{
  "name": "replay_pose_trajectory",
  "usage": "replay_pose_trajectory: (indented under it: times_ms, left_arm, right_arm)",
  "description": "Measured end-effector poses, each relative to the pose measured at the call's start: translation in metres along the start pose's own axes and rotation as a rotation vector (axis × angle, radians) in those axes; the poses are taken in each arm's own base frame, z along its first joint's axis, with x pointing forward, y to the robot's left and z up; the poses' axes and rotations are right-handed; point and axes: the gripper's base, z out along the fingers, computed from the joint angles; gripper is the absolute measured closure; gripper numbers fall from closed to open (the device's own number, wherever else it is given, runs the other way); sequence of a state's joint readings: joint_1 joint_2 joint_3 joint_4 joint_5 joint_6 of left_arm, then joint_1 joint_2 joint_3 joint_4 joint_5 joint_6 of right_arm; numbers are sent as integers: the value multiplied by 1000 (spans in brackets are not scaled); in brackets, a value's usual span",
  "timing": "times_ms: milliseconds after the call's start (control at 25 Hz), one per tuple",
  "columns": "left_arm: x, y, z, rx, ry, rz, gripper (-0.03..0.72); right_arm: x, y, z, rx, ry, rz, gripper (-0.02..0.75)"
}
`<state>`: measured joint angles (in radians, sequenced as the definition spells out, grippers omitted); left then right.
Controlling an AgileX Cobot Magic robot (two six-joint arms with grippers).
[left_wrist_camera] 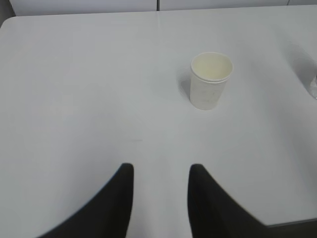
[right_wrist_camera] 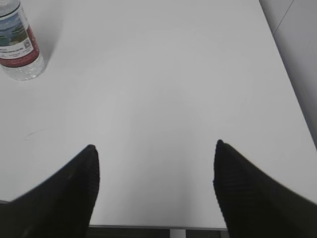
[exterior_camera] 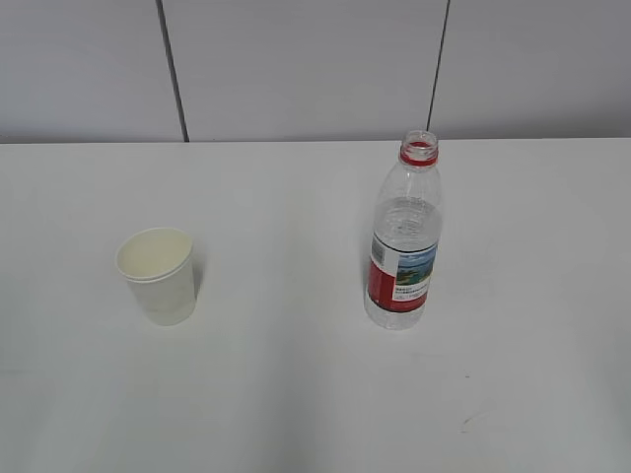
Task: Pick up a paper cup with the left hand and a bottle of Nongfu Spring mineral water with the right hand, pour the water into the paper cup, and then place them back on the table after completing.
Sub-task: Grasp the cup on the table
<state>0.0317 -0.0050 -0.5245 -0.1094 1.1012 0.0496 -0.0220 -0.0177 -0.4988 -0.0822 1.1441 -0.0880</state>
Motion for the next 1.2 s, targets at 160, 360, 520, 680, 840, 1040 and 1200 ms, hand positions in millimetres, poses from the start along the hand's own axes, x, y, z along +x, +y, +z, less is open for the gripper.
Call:
replay_pose_trajectory:
  times_ms: [160,360,520,680,840,1040,1200]
  left_arm:
    - [-1,0,-1,0,-3,0,450]
    - [-10,0,-4,-2,-49,1,450]
    - [-21,1,5,-5,-52,-5,450]
    - [-36,3,19,-11,-58,-13,450]
    - [-54,6,40,-20,-66,-23,450]
    - [-75,10,67,-35,-111,-33,450]
    - [-84,12,81,-45,-162,-36,450]
  right_arm:
    - [-4,-5,-3,48,-31,-20,206]
    - [-14,-6,-7,60,-139,-4,206]
    - [-21,-6,-4,56,-164,0,206]
    - [-38,-8,9,64,-160,-20,206]
    - [-57,-8,29,57,-150,-31,206]
    - [-80,-6,53,34,-241,-26,206]
    - [-85,-1,72,-2,-307,15,206]
